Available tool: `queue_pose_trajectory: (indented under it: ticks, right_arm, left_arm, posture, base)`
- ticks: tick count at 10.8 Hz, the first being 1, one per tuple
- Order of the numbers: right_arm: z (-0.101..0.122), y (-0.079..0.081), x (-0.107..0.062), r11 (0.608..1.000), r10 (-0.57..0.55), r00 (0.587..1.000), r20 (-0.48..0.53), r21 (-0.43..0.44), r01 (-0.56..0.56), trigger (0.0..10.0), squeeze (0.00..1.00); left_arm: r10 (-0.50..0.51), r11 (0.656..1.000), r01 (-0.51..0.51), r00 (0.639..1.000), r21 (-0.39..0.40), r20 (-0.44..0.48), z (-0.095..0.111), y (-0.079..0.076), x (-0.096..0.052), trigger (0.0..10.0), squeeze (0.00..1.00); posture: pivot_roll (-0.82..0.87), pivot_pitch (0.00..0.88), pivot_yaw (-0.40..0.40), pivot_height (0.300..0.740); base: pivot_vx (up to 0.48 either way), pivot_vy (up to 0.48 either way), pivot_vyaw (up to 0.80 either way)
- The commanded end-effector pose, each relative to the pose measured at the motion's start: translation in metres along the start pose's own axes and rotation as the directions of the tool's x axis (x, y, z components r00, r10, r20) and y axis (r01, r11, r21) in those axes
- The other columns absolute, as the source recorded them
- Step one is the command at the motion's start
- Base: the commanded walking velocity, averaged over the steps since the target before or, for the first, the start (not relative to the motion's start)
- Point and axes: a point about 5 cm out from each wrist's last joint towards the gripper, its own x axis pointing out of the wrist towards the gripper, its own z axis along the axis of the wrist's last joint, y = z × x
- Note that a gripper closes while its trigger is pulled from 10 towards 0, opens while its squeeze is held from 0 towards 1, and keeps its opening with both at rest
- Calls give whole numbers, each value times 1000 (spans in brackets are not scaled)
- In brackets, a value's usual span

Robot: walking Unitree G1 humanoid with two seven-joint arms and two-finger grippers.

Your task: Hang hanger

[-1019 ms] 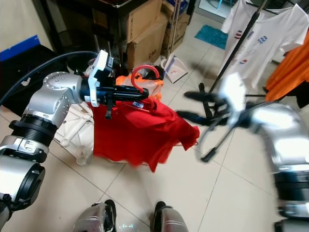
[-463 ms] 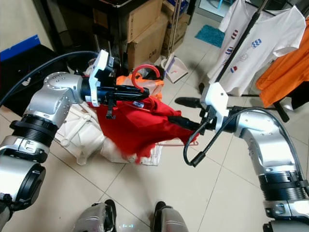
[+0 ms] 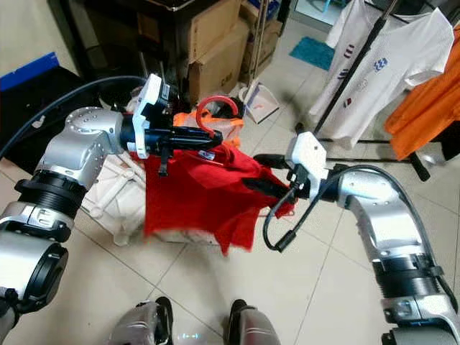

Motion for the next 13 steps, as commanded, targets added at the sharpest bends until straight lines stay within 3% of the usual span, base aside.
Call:
queue_pose_trajectory:
  ticks: [1, 6, 13]
  right_arm:
    - [2, -4, -1, 1000, -14, 1000, 4, -12, 14, 0, 0]
    - [7, -11, -5, 999, -37, 999, 24, -7, 37, 0, 0]
    - [10, -21, -28, 997, -70, 998, -6, -19, 70, 0, 0]
  left_arm:
    - [-6, 1000, 6, 1000, 20, 16, 6, 0, 1, 0, 0]
    - [-2, 1000, 2, 1000, 20, 11, 5, 1, 0, 0, 0]
    - [15, 1000, -15, 1000, 17, -16, 0, 2, -3, 0, 0]
  posture:
    - [-182, 164, -71, 740]
    - [-186, 160, -70, 740]
    - [-187, 162, -67, 740]
  base:
    - [0, 0, 0]
    - [0, 0, 0]
    - [0, 0, 0]
